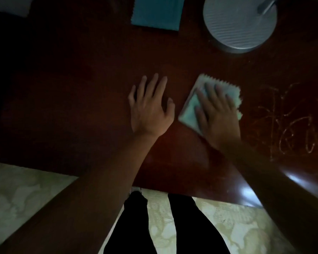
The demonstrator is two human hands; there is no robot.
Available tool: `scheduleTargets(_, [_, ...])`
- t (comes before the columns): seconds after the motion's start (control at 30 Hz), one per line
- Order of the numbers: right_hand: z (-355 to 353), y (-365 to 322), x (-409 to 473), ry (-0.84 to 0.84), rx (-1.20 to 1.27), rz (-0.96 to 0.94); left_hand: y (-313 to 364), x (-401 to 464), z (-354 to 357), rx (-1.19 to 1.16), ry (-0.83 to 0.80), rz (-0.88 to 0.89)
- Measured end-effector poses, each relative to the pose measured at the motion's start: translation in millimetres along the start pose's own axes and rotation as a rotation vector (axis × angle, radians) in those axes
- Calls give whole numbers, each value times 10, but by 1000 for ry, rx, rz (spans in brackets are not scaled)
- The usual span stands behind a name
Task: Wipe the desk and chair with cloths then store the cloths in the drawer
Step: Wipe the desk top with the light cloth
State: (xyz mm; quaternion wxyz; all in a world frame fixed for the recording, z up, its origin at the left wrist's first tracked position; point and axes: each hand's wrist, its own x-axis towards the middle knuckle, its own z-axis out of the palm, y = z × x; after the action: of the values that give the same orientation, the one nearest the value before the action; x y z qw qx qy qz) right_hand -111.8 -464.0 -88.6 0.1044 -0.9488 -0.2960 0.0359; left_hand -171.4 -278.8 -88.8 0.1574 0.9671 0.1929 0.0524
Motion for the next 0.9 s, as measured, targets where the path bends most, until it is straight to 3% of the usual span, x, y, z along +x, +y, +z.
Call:
scheduleTargets(0.1, [106,-343,-89,36,-35,153,-33,-22,-3,-67,5,62])
scheduleTargets(0.3, [247,-1089,-1502,-93,-59,49,-95,-228,6,-176,-40,267])
scheduleTargets(0.37, [230,-934,-1292,-68,-27,83,-106,-320,5,-189,-50,312])
scheduleTargets(0.5, [219,-874,-571,38,-10,412,-143,-317,-3,-195,-40,333])
scheduleTargets(0.7, [398,-1828,-1522,-55,-28,298,-126,-339,14,-220,-30,344])
scheduleTargets(0.8, [351,-1474,-1434,-71,-31,215,-109,-342,8,-171,-38,380])
scheduleTargets(0.9, [249,-900,-916,58,-29,453,-97,-335,-4,-151,-38,391])
